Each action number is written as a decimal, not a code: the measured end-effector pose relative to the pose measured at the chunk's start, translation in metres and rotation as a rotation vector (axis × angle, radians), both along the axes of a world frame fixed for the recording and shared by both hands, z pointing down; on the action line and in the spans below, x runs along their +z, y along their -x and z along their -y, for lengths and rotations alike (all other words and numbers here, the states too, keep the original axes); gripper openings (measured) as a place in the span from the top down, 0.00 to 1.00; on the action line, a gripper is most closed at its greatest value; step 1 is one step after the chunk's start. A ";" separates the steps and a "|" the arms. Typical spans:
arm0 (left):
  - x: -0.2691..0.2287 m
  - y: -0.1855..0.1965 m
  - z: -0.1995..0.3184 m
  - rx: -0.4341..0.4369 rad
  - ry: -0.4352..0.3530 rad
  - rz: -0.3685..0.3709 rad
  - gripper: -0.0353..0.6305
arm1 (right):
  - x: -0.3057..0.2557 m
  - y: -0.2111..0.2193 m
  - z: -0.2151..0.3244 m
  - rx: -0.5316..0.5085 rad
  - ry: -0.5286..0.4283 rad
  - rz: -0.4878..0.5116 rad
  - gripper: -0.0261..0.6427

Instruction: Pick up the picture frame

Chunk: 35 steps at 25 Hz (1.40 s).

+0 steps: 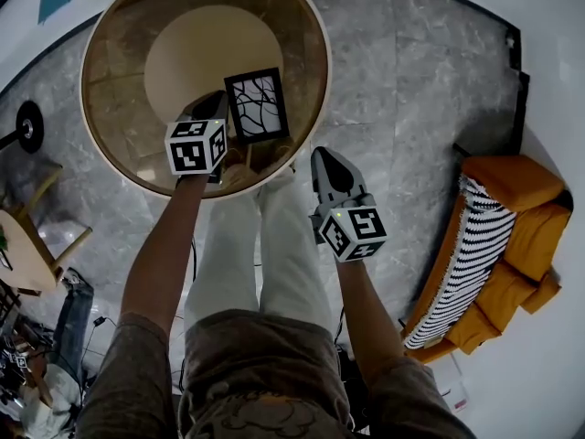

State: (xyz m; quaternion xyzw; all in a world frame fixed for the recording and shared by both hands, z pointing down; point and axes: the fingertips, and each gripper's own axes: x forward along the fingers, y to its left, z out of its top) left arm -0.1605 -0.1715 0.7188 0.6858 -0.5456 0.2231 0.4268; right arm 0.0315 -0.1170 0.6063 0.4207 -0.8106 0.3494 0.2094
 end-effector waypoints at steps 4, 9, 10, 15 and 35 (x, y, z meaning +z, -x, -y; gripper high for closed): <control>-0.002 -0.017 0.000 0.025 -0.008 -0.004 0.92 | 0.001 -0.011 -0.004 0.018 0.000 0.003 0.94; -0.007 -0.037 0.002 0.056 -0.014 -0.013 0.92 | 0.000 -0.026 -0.008 0.046 -0.001 0.001 0.94; -0.007 -0.041 0.002 0.061 -0.014 -0.016 0.92 | 0.000 -0.028 -0.009 0.053 -0.001 0.001 0.94; -0.008 -0.050 -0.003 0.053 -0.013 -0.019 0.92 | 0.000 -0.039 -0.015 0.075 -0.005 0.006 0.94; -0.011 -0.079 -0.014 0.117 -0.010 -0.044 0.92 | -0.001 -0.058 -0.028 0.121 -0.001 0.013 0.94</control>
